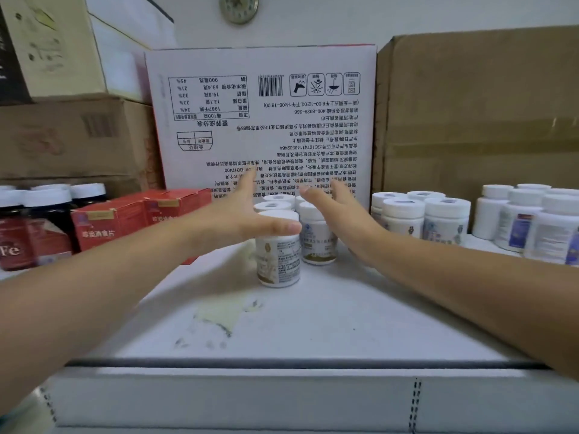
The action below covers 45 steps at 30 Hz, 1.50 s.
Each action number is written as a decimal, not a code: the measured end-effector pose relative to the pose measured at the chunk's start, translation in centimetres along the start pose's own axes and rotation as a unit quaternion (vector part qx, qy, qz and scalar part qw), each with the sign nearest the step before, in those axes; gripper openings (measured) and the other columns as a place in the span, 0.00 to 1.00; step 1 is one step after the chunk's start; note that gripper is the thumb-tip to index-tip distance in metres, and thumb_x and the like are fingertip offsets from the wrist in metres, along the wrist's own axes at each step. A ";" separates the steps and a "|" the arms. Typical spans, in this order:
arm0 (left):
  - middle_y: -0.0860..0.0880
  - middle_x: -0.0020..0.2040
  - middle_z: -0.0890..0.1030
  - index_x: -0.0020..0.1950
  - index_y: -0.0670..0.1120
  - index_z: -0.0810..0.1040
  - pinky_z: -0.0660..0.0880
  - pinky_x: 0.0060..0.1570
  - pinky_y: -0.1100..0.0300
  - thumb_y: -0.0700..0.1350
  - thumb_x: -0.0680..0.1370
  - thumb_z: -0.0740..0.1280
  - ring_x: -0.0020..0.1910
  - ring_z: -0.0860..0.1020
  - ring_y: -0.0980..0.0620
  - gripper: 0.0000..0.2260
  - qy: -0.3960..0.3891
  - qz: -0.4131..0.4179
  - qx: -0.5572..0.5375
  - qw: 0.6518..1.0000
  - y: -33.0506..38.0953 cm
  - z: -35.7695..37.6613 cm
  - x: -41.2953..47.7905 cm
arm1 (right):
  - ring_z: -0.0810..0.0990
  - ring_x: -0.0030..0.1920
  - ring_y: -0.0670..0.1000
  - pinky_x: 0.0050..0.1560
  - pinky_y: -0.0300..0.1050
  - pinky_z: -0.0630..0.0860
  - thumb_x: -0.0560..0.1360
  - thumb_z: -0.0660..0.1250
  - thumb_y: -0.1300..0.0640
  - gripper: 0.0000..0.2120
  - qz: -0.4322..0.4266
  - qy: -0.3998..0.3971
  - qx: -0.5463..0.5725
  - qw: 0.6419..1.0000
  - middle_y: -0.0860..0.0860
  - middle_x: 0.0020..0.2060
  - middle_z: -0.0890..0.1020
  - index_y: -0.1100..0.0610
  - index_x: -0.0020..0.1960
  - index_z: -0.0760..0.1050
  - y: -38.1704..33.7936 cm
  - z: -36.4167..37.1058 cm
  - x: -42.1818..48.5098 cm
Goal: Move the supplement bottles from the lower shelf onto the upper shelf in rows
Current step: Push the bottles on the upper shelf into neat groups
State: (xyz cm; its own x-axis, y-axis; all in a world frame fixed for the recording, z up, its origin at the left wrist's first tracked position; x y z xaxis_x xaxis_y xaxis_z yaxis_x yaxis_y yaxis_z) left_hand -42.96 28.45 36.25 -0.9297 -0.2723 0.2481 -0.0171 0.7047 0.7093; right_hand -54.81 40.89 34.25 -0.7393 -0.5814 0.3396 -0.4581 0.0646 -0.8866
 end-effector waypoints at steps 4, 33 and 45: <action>0.56 0.78 0.57 0.79 0.54 0.36 0.60 0.71 0.57 0.64 0.50 0.74 0.69 0.62 0.60 0.67 -0.040 0.013 -0.037 0.998 -1.5 1.5 -0.1 | 0.61 0.76 0.51 0.73 0.51 0.60 0.69 0.69 0.34 0.50 -0.003 -0.011 0.007 1.000 0.50 0.78 0.58 0.49 0.80 0.46 1.1 -0.1 0.0; 0.60 0.72 0.58 0.78 0.58 0.35 0.63 0.64 0.61 0.59 0.52 0.76 0.68 0.65 0.58 0.65 -0.079 0.047 -0.127 0.988 -3.6 2.3 1.4 | 0.81 0.59 0.49 0.65 0.56 0.74 0.60 0.77 0.44 0.47 0.004 -0.077 0.090 0.993 0.48 0.62 0.80 0.52 0.73 0.61 2.9 1.1 1.9; 0.63 0.72 0.57 0.78 0.58 0.38 0.62 0.70 0.57 0.62 0.52 0.75 0.69 0.66 0.57 0.64 -0.067 0.052 -0.095 0.992 -3.6 2.2 1.0 | 0.80 0.60 0.49 0.64 0.55 0.75 0.57 0.76 0.40 0.50 -0.016 -0.058 0.072 0.996 0.49 0.62 0.79 0.51 0.73 0.61 2.7 0.8 1.6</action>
State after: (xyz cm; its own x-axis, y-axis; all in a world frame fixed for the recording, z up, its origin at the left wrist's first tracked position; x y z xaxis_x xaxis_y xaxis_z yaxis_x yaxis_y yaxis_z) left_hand -44.64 27.07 32.50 -0.9636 -0.1065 0.2454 0.1391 0.5841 0.7997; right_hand -56.81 39.50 32.12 -0.6601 -0.6714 0.3370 -0.3990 -0.0667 -0.9145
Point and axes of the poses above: each hand's wrist, its own x-axis towards the middle knuckle, its own z-axis out of the palm, y = z × x, the point moved 6 cm from there along x, towards the middle knuckle
